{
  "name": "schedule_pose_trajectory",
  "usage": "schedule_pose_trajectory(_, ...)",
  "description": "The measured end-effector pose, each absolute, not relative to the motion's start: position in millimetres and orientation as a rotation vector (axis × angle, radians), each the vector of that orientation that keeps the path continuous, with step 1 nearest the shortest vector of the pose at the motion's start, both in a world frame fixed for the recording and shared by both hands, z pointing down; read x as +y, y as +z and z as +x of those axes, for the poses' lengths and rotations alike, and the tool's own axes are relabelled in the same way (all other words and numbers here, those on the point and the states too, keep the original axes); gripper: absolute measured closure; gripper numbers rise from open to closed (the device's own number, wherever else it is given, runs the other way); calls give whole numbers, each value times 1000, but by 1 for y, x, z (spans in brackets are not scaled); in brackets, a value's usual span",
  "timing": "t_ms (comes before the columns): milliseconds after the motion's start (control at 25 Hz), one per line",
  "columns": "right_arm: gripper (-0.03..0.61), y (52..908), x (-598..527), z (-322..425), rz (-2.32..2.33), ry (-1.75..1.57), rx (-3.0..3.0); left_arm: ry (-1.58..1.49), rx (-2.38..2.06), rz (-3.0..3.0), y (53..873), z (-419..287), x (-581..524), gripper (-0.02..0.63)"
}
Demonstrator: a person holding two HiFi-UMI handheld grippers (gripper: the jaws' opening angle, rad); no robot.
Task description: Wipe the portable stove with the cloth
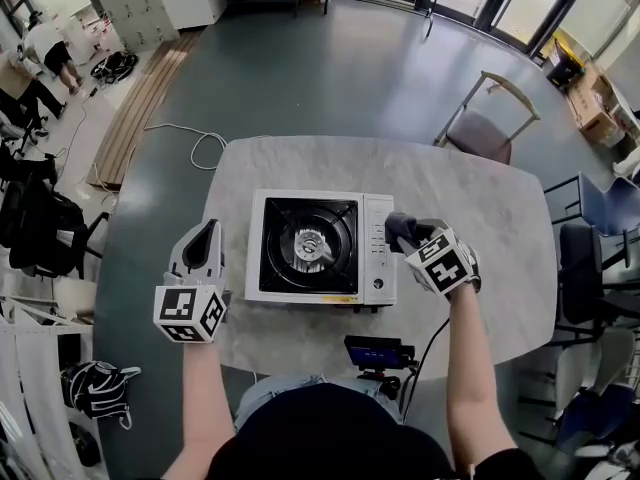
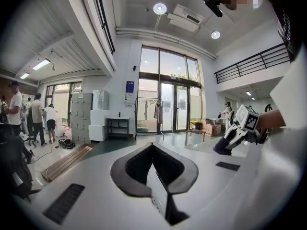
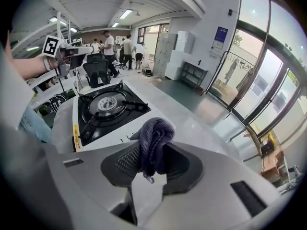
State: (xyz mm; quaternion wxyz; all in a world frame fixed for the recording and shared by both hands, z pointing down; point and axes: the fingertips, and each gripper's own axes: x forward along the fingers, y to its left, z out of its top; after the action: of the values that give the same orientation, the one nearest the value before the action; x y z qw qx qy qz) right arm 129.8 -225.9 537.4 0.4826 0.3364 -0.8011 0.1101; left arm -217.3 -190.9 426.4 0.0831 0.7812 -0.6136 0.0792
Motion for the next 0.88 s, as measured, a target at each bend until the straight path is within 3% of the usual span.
schedule_pose_trajectory(880, 459, 579, -203, 124, 735, 253, -1896, 245, -1775, 2357, 426, -210, -186, 603)
